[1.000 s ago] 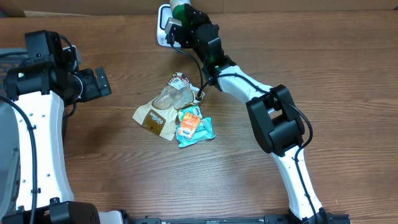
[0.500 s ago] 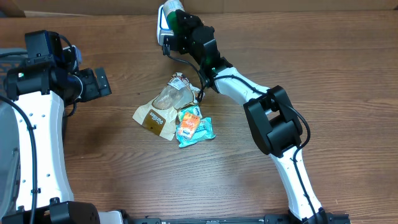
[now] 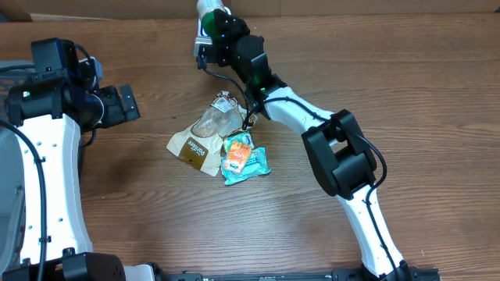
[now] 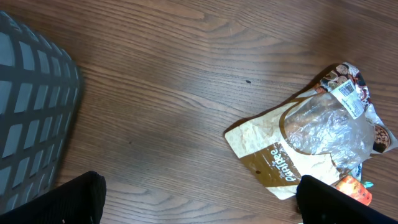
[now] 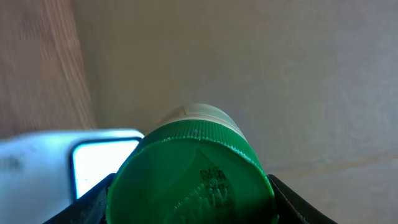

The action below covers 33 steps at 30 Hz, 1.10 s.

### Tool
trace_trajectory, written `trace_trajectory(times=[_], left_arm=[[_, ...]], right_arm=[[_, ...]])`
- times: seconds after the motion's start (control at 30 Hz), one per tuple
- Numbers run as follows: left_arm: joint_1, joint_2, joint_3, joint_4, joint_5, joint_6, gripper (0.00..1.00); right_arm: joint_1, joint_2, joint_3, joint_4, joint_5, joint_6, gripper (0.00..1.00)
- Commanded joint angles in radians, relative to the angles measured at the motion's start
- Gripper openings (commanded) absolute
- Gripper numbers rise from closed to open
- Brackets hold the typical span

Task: Scan the item barcode
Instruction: 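Move the jar right and set it down on the table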

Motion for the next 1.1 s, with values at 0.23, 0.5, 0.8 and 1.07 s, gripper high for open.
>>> trace_trajectory(times=[0.23, 0.5, 0.8, 1.07], left_arm=[[-0.007, -0.006, 0.005, 0.001, 0.006, 0.012, 1.0], [-0.007, -0.006, 0.005, 0.001, 0.006, 0.012, 1.0], [-0.006, -0.006, 0.005, 0.001, 0.006, 0.012, 1.0], [-0.007, -0.006, 0.005, 0.001, 0.006, 0.012, 1.0]], right_arm=[[0.039, -0.233, 0.024, -0.072, 0.179, 0.477, 0.34], [0.076, -0.528, 0.024, -0.627, 0.208, 1.02, 0.34], [0.056, -0.754, 0.024, -1.38, 0.065, 1.37, 0.35], [-0.026, -0.737, -0.035, -1.728, 0.05, 1.509, 0.35]])
